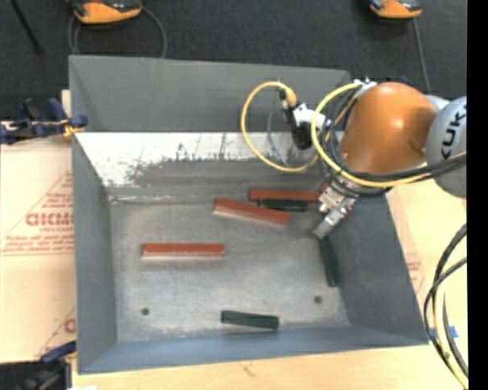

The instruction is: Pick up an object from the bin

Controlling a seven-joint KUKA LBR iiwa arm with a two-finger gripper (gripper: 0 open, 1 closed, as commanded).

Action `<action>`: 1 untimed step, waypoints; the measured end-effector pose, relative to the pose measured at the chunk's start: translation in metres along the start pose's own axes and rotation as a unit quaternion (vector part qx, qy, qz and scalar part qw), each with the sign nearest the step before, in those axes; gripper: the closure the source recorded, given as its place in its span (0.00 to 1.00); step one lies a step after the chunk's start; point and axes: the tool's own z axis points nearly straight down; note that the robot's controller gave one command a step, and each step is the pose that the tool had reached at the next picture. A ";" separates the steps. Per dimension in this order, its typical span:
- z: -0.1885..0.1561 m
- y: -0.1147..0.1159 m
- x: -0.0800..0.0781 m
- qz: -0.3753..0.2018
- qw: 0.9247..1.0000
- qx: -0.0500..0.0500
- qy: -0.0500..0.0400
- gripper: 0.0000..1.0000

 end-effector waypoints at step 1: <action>0.001 -0.002 -0.004 0.001 1.000 0.001 -0.004 0.00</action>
Offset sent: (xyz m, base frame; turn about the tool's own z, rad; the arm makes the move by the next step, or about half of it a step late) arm 0.0000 0.0000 0.0000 0.0000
